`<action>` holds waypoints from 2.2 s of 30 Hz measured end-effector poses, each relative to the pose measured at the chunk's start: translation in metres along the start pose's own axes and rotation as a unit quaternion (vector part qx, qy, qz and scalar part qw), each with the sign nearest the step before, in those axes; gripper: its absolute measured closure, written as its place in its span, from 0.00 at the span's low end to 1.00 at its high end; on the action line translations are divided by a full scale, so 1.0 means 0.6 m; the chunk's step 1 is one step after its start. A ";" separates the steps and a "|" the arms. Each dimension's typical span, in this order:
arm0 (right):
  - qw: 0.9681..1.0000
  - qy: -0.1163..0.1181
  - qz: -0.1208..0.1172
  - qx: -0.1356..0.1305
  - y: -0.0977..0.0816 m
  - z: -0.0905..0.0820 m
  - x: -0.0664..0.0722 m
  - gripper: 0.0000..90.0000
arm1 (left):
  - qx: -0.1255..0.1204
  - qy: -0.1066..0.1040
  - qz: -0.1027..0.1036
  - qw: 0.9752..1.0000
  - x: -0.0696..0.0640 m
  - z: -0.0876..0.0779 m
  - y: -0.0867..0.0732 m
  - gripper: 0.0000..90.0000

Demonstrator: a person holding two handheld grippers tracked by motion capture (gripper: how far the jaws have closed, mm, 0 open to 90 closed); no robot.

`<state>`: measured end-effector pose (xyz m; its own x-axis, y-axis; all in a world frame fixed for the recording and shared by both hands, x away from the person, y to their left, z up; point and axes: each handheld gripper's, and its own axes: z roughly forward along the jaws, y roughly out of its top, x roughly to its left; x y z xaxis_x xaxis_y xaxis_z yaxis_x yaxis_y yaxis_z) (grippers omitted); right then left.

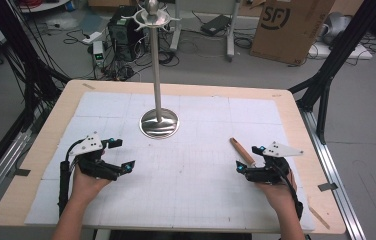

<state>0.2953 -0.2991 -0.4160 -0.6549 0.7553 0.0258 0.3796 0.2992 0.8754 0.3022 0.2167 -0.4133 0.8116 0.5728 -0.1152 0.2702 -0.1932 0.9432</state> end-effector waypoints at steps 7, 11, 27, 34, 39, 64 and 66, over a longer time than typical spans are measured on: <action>1.000 0.001 -0.003 0.003 -0.001 0.003 0.001 0.18 | -0.002 0.000 0.002 1.000 -0.002 0.000 0.002 0.07; 1.000 0.002 -0.001 0.004 -0.001 0.001 0.002 0.18 | -0.003 -0.001 0.002 1.000 -0.004 0.000 0.003 0.07; 1.000 0.005 -0.002 0.006 -0.001 0.004 0.003 0.18 | -0.002 -0.004 0.006 1.000 -0.005 0.001 0.004 0.08; 1.000 0.004 0.000 0.010 -0.003 0.006 0.002 0.18 | -0.003 -0.005 0.006 1.000 -0.007 0.001 0.005 0.09; 1.000 0.000 0.002 0.011 -0.002 0.004 0.001 0.18 | -0.003 -0.007 0.006 1.000 -0.007 0.002 0.005 0.09; 0.994 -0.043 -0.003 0.099 0.018 0.034 -0.029 0.29 | 0.000 -0.005 0.003 1.000 -0.004 0.003 0.004 0.09; 0.993 -0.048 0.002 0.107 0.016 0.035 -0.031 0.30 | -0.001 -0.005 0.001 1.000 -0.005 0.004 0.004 0.09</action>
<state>0.3247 -0.2979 -0.4180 -0.5922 0.8054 -0.0252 0.5193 0.4053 0.7524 0.3017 0.2130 -0.4114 0.8174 0.5641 -0.1167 0.2674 -0.1922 0.9442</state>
